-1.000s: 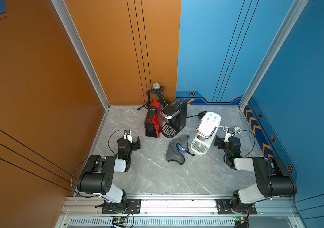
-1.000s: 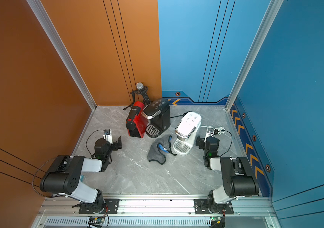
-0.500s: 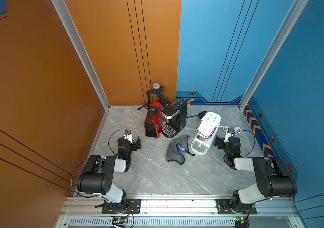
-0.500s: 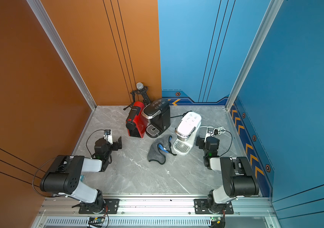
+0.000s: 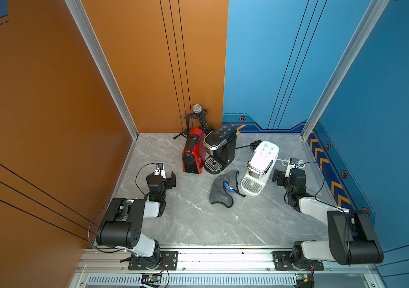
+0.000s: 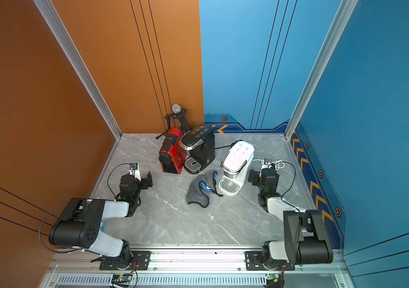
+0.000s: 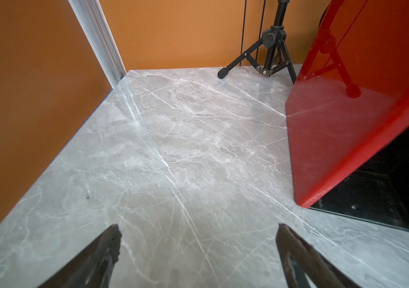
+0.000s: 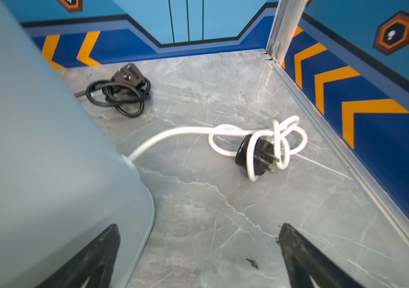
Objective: Wipe the surface of a coffee machine
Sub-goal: Pick up the cleaning item at the center of the board.
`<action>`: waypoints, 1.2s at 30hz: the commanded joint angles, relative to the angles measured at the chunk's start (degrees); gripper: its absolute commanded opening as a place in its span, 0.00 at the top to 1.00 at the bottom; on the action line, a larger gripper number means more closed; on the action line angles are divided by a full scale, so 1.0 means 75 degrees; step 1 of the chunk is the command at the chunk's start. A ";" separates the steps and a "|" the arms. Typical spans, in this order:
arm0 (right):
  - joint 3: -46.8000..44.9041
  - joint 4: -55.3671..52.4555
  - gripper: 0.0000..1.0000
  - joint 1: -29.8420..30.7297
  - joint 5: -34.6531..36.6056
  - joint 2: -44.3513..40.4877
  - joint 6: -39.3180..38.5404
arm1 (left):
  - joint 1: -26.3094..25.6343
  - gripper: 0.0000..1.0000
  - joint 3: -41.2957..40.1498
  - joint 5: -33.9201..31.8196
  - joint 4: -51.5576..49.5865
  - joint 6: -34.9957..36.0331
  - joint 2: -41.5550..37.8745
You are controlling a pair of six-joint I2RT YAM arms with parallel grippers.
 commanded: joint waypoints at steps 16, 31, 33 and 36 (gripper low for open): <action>0.3472 -0.7568 0.00 0.0917 -0.1788 -0.3439 0.1375 | -0.0867 0.02 0.0763 0.2250 -0.4772 -0.1632 -0.3665; 0.5410 -0.8522 0.00 0.7034 0.1059 0.0181 0.0939 | -0.3295 0.02 0.2964 0.0715 -0.9040 -0.2286 -0.2246; 0.5403 -0.8539 0.00 0.7077 0.0906 0.0752 0.1031 | -0.3283 0.02 0.2905 0.0663 -0.9055 -0.2259 -0.2334; 0.5351 -0.8265 0.00 0.7063 0.0925 0.1434 0.1179 | -0.3230 0.02 0.2786 0.0620 -0.9055 -0.2363 -0.2515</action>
